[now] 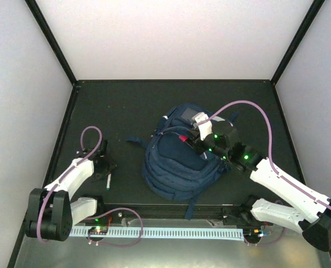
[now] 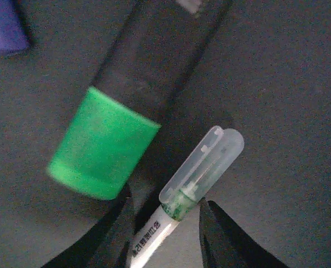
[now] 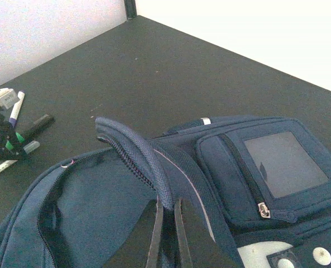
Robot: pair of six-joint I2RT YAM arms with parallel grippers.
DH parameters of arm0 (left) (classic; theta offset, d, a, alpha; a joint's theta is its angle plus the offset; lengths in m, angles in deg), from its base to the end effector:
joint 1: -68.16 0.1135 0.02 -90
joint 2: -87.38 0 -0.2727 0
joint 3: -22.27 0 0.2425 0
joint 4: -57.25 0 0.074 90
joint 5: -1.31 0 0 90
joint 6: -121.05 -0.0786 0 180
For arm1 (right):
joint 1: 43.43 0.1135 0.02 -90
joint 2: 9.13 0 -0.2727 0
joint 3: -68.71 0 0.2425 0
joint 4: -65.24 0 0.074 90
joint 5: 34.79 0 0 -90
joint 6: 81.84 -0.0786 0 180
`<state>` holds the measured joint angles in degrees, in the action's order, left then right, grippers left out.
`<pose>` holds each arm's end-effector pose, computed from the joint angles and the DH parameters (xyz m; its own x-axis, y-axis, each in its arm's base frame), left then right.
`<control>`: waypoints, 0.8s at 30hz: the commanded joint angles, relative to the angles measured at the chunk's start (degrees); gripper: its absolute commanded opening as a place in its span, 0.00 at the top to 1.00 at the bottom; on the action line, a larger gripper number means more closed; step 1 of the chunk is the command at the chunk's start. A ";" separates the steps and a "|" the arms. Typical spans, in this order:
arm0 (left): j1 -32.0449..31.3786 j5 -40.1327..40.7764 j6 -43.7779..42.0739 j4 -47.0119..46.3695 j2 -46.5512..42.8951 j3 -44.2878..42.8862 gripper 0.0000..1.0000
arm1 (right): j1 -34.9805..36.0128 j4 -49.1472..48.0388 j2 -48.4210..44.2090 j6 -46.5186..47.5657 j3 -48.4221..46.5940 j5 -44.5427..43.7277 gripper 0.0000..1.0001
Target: Pack the student bag
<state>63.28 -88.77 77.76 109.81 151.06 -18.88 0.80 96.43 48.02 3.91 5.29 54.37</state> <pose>0.1617 -0.0139 0.1175 -0.7224 -0.6689 -0.1754 -0.6423 0.7430 -0.1882 0.1810 0.1746 0.3048 -0.3521 -0.2393 -0.9049 -0.6637 0.7455 0.0610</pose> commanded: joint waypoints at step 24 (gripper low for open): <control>-0.70 -29.79 3.16 -8.99 -21.39 -3.13 0.93 | -0.55 -5.44 -1.91 -0.50 -1.51 -1.79 0.98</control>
<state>63.17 -104.90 76.85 103.89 138.16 -19.41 0.80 96.43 47.76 3.73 5.29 54.33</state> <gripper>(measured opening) 0.108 0.060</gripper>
